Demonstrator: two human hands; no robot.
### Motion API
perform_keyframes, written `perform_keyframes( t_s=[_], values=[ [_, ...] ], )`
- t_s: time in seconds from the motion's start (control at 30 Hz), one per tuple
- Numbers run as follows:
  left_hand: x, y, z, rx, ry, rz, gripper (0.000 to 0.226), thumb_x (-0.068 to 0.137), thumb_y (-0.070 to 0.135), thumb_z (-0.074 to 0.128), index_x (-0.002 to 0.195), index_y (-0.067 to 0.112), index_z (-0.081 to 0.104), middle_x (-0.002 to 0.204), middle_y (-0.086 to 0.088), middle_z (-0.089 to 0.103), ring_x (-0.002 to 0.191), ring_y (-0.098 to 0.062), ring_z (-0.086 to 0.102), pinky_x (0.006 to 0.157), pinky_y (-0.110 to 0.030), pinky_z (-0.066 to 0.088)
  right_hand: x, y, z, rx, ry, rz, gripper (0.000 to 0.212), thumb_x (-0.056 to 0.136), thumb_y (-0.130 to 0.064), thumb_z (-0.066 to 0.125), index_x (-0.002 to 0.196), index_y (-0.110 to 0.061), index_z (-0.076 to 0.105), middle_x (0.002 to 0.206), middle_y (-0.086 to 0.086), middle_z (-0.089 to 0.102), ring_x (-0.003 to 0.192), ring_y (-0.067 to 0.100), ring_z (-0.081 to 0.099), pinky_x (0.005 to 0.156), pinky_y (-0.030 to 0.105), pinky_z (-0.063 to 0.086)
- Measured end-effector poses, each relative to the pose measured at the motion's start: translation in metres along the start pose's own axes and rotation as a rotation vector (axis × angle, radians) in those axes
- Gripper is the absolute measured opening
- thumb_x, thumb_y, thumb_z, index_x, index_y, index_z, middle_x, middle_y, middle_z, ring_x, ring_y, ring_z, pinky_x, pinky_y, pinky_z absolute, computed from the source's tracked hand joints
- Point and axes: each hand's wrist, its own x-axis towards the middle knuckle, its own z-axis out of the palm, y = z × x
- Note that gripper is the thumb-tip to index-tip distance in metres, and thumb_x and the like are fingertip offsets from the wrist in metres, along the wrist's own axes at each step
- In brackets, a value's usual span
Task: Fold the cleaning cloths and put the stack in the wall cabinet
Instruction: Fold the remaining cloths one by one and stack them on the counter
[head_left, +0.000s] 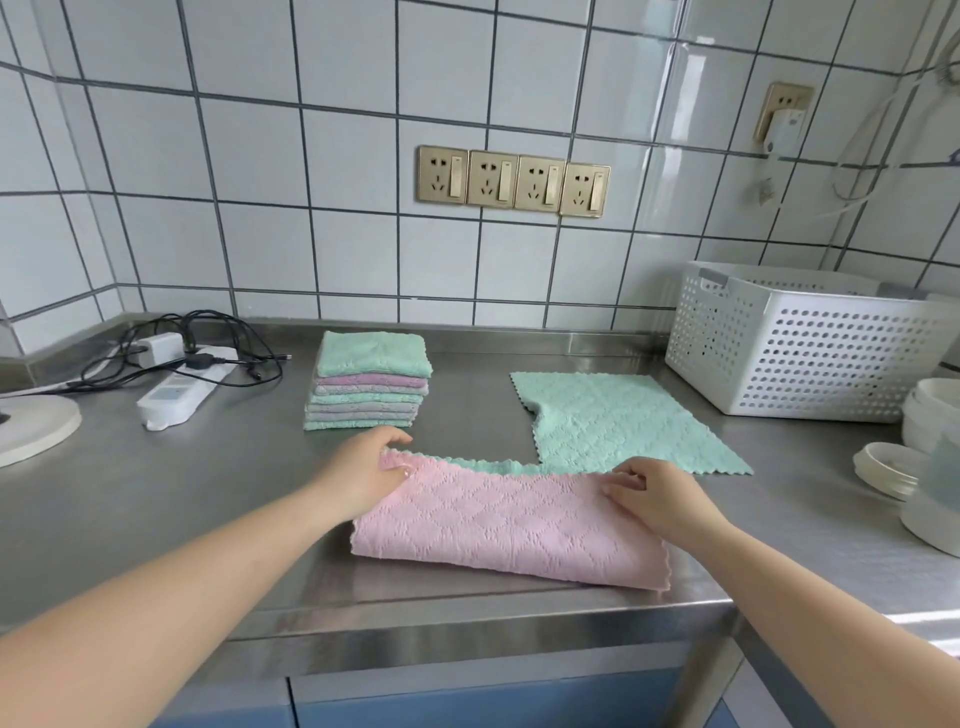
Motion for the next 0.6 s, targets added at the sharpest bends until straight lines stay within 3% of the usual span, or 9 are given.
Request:
perform_keyframes(
  t_s=[0.27,0.4,0.6],
  values=[
    [0.024,-0.004,0.011,0.076,0.015,-0.035,0.040,0.087,0.023,0.062,0.126,0.021,0.052,0.134,0.005,0.053,0.123,-0.015,0.047,0.090,-0.022,0.034,0.023,0.008,0.005,0.007,0.050,0.028,0.014,0.089,-0.031,0.059,0.098,-0.020,0.064,0.077,-0.016,0.058,0.070,0.002,0.054,0.053,0.020,0.039],
    [0.030,-0.005,0.012,0.127,0.003,-0.061,0.042,0.086,0.027,0.063,0.126,0.022,0.051,0.131,0.003,0.055,0.121,-0.017,0.050,0.093,-0.026,0.038,0.028,0.009,0.008,-0.007,0.041,0.037,0.018,0.089,-0.032,0.059,0.100,-0.019,0.065,0.082,-0.012,0.061,0.079,0.010,0.057,0.056,0.019,0.041],
    [0.032,-0.003,0.016,0.195,-0.006,-0.046,0.039,0.087,0.027,0.061,0.125,0.023,0.052,0.132,0.004,0.054,0.123,-0.017,0.049,0.093,-0.027,0.039,0.035,0.012,0.013,-0.024,0.046,0.045,0.020,0.088,-0.033,0.059,0.101,-0.019,0.066,0.096,-0.005,0.070,0.087,0.015,0.062,0.069,0.028,0.048]
  ],
)
